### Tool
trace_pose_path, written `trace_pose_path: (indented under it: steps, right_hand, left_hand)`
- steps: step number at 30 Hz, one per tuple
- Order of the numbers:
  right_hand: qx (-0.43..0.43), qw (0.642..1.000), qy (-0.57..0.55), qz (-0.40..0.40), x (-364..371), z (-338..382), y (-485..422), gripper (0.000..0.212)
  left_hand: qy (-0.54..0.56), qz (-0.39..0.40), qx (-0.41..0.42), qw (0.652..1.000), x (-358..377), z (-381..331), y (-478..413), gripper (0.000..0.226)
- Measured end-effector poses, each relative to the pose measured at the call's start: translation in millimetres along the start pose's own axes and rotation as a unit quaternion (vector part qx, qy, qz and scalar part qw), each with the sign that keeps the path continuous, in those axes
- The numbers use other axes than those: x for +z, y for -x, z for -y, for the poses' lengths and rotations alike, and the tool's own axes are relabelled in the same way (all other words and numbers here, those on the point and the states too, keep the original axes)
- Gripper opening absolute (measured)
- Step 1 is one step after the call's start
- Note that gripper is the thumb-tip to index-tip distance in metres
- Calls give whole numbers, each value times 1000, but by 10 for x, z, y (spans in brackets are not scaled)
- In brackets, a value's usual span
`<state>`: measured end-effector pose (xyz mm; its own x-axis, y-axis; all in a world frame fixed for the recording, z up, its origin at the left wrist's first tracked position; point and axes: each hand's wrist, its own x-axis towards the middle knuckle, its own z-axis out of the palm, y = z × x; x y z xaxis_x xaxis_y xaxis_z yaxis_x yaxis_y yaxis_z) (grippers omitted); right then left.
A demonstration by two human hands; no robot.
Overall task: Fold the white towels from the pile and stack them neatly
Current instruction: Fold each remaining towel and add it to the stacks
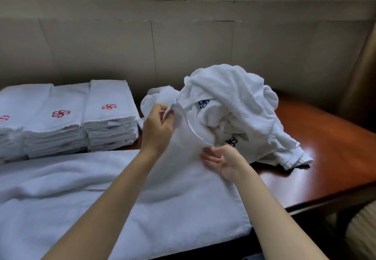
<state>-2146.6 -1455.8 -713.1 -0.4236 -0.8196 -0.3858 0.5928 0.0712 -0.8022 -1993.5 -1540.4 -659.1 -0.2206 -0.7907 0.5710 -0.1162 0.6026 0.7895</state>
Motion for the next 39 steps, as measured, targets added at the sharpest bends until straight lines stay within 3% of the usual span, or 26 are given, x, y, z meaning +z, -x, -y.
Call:
trace_pose_path:
  steps: [2, 4, 5, 7, 8, 9, 11, 13, 15, 19, 25, 30, 32, 35, 37, 39]
  right_hand:
    - [7, 999, -44, 20, 8, 20, -16, 13]
    - [10, 995, -81, 53, 1, 61, -31, 16]
    - [14, 993, -87, 74, 1, 87, -6, 21]
    - [14, 994, -47, 101, -12, 120, 26, 36]
    - [-2, 996, 1, 93, -21, 114, 26, 49]
    - [-33, 995, 74, 62, -38, 101, 15, 66]
    - [-124, 958, 255, -41, -72, 63, -18, 80]
    - [-193, 901, 366, -127, -75, 33, -58, 66]
    - [-207, 883, 386, -167, -66, -1, -97, 52]
    - [-242, 860, 399, -204, 1, -69, -138, 37]
    - [-326, 827, 390, -240, 33, -9, -146, 40]
    - [-222, 774, 563, -184, -27, -56, -139, 42]
    - [-210, 722, 633, -184, 40, -125, -102, 46]
    - [-306, 563, 734, -227, 247, -265, -56, 42]
    - [-410, 517, 732, -167, 457, -360, -83, 33]
    - [-408, 482, 768, -110, 626, -419, -131, 29]
  left_hand:
    - [22, 79, 8, 997, -25, -67, -2, 19]
    - [4, 208, 20, 978, -30, -46, 115, 9]
    - [-22, 299, 15, 954, -31, -1, 220, 15]
    - [-103, 492, -30, 864, -41, 159, 477, 51]
    - [-149, 545, -36, 824, -56, 247, 607, 65]
    - [-187, 559, -18, 807, -71, 323, 713, 71]
    - [-234, 504, 38, 831, -104, 413, 822, 67]
    - [-289, 424, 56, 856, -168, 467, 796, 59]
    - [-350, 358, 11, 865, -319, 570, 725, 63]
    - [-486, 330, -112, 801, -821, 873, 752, 63]
    - [-507, 264, -100, 814, -1104, 902, 990, 70]
    - [-509, 231, -50, 828, -1191, 788, 1063, 70]
    - [-486, 199, 8, 851, -1218, 721, 1117, 61]
    - [-453, 191, 35, 870, -1283, 666, 1204, 27]
    - [-411, 206, 10, 888, -1398, 687, 1185, 22]
    - [-388, 204, -21, 899, -1601, 726, 1111, 31]
